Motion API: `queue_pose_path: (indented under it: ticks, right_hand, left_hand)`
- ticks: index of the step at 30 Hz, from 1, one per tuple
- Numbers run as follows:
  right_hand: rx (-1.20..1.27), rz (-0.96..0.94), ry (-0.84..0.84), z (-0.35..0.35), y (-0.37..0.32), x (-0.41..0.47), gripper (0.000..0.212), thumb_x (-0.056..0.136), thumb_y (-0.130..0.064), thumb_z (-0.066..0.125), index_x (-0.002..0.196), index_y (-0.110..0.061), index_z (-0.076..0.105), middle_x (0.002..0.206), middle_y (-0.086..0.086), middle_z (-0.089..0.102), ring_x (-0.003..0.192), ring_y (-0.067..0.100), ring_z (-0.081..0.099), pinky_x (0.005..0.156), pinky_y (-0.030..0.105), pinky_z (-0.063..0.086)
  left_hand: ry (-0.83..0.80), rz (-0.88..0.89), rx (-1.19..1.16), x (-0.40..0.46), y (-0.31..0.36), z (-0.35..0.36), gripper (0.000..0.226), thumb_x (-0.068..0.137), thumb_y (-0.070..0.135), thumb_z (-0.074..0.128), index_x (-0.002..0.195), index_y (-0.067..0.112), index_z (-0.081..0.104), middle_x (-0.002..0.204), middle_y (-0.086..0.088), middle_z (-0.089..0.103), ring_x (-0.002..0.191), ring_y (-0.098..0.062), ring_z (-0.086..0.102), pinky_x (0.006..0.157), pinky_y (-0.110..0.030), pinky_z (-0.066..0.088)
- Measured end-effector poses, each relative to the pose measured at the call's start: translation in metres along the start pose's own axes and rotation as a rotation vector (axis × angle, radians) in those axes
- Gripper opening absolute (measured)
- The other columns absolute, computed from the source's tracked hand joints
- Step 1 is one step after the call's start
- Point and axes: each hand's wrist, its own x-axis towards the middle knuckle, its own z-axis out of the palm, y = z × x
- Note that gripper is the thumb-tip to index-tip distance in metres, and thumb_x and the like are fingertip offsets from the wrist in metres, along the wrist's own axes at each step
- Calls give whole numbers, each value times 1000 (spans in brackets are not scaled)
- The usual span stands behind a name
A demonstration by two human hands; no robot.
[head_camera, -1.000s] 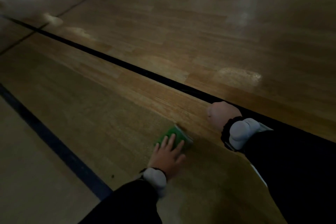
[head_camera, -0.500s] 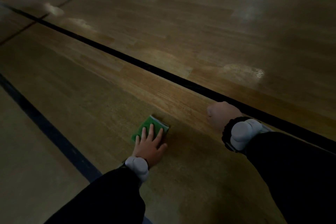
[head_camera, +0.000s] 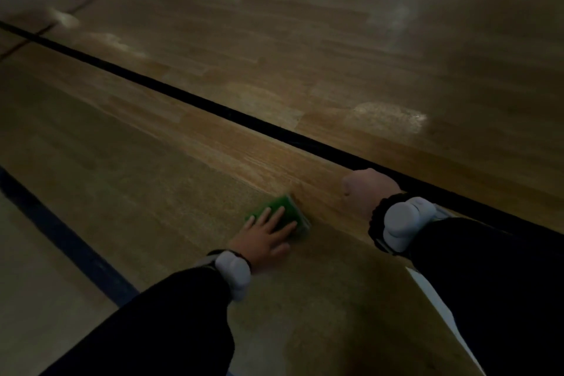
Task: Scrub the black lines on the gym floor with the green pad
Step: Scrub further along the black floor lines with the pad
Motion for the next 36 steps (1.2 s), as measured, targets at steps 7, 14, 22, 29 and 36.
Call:
queue_pose_path:
  ticks: [7,14,22,29,36]
  right_hand:
    - [54,130,1,9,31,-6,46,99,-11,40,53,-13,38,53,-1,36,44,13,31,44,21,27]
    - [96,101,-10,21,39,-18,44,98,-11,42,54,-15,35,55,-1,33,46,13,28,45,22,27]
    - [-10,-292,-80,35,0,-51,12,98,-22,44,107,-19,51,103,2,54,96,23,55,85,33,47]
    - [-130,-544,-335,84,-38,-74,46,91,-40,58,132,-32,42,142,4,26,123,29,32,98,45,40]
    - [-26,-240,-36,76,-20,-47,52,94,-26,54,141,-27,31,142,4,34,128,28,35,104,40,35]
  left_hand:
    - [-7,5,40,11,4,-10,82,78,73,-6,150,34,-6,154,-2,-27,141,-32,-27,117,-50,-7]
    - [-168,610,225,-30,88,17,54,99,47,31,149,41,11,159,7,-15,144,-26,-24,112,-49,-18]
    - [217,393,-99,-18,61,-2,42,96,26,38,134,17,53,156,-4,27,145,-25,22,115,-44,29]
    - [355,22,-292,-30,1,-18,46,100,35,32,139,17,45,159,-1,16,147,-17,16,116,-29,19]
    - [352,-94,-425,-50,-17,-10,47,98,37,35,140,16,44,160,-2,13,146,-16,16,115,-28,19]
